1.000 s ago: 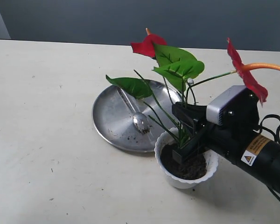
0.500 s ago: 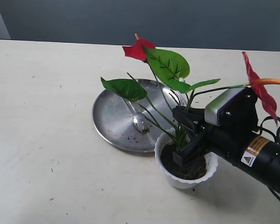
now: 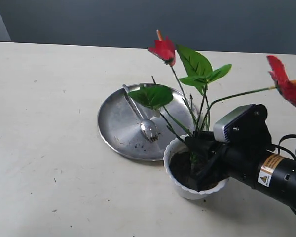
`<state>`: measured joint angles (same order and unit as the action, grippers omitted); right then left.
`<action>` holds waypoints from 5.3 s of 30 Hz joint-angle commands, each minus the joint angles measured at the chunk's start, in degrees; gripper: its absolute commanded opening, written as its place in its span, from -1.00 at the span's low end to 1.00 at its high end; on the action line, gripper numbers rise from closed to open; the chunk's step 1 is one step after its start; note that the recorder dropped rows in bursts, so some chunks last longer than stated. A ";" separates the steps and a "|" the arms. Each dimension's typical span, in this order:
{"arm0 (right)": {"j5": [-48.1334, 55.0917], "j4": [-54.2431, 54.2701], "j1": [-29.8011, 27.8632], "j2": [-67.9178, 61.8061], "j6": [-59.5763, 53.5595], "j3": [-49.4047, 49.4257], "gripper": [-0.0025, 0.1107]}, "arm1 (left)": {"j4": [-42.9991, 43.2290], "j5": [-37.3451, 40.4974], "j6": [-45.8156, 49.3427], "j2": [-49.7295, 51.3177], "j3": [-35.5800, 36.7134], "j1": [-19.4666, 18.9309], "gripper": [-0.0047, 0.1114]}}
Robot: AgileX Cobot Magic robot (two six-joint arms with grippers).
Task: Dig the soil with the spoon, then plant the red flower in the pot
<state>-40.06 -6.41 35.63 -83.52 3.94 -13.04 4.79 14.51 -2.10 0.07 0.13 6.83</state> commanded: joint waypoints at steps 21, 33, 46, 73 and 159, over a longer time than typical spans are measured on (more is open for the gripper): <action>10.97 -0.89 -0.21 10.08 1.11 0.70 -0.57 | 0.03 -0.79 -0.33 -0.07 -0.13 0.31 -0.91; 11.30 -1.01 -0.21 10.08 3.68 0.70 -0.57 | 0.03 -0.79 -0.33 -0.07 -0.13 0.31 -0.91; 11.30 -1.01 -0.21 10.08 3.81 0.70 -0.57 | 0.03 -0.79 -0.33 -0.07 -0.13 0.31 -0.91; 13.08 -1.01 -0.21 10.08 5.23 0.70 -0.48 | 0.03 -0.79 -0.33 -0.07 -0.13 0.31 -0.91; 37.01 -2.55 -0.21 20.34 4.93 -10.61 -0.97 | 0.03 -0.79 -0.33 -0.07 -0.13 0.31 -0.91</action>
<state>-1.47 -8.54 35.63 -63.52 9.30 -22.23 4.79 14.51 -2.10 0.07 0.13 6.83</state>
